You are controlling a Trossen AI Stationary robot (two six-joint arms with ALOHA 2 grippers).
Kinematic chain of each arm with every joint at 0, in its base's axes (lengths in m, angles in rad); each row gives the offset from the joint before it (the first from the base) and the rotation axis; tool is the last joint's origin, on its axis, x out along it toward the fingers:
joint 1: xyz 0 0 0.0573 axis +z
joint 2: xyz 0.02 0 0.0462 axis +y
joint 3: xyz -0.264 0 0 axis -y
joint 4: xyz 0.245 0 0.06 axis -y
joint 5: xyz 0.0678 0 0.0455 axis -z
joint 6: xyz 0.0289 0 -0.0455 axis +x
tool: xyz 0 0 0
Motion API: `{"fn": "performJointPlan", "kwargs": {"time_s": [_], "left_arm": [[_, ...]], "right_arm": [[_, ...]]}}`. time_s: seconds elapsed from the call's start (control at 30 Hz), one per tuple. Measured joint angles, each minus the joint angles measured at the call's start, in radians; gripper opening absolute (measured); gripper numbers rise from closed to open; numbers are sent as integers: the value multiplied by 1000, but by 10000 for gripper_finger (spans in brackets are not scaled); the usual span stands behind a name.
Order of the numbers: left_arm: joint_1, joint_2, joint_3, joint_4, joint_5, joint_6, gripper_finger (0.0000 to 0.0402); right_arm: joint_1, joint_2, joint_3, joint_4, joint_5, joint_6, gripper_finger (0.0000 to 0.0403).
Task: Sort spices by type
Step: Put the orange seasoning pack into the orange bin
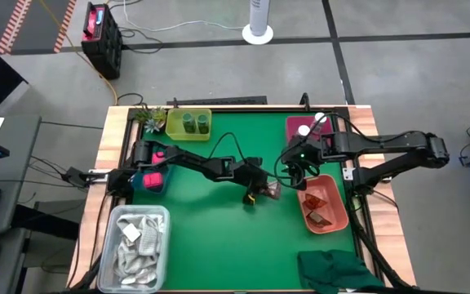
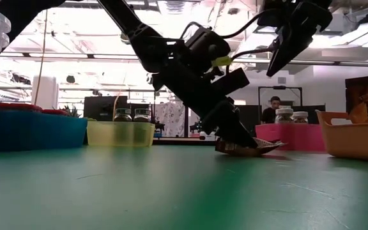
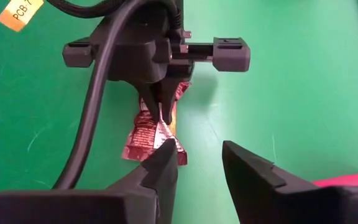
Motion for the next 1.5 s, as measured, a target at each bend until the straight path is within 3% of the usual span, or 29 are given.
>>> {"fn": "performJointPlan", "kwargs": {"time_s": [0.2,0.43,0.63,0.77,0.87,1.07,1.27,1.5], "left_arm": [[2,-29,-2,-61,-47,-10,17],[11,-160,-39,-134,-76,-11,17],[11,-262,-285,135,-142,-47,17],[-4,-308,-452,405,-321,-78,17],[-43,-314,-526,579,-472,-7,16],[-122,-307,-563,733,-701,140,16],[-156,-307,-563,836,-759,220,16],[-158,-307,-562,885,-783,268,16]], "right_arm": [[0,-27,0,-22,6,-9,145],[14,-62,2,-19,7,-38,143],[9,-60,2,27,30,-38,143],[-6,-39,2,162,30,-8,149],[-26,-5,2,253,30,8,164],[-96,73,2,311,5,113,209],[-129,145,1,368,-134,141,242],[-122,156,2,429,-143,131,244]]}}
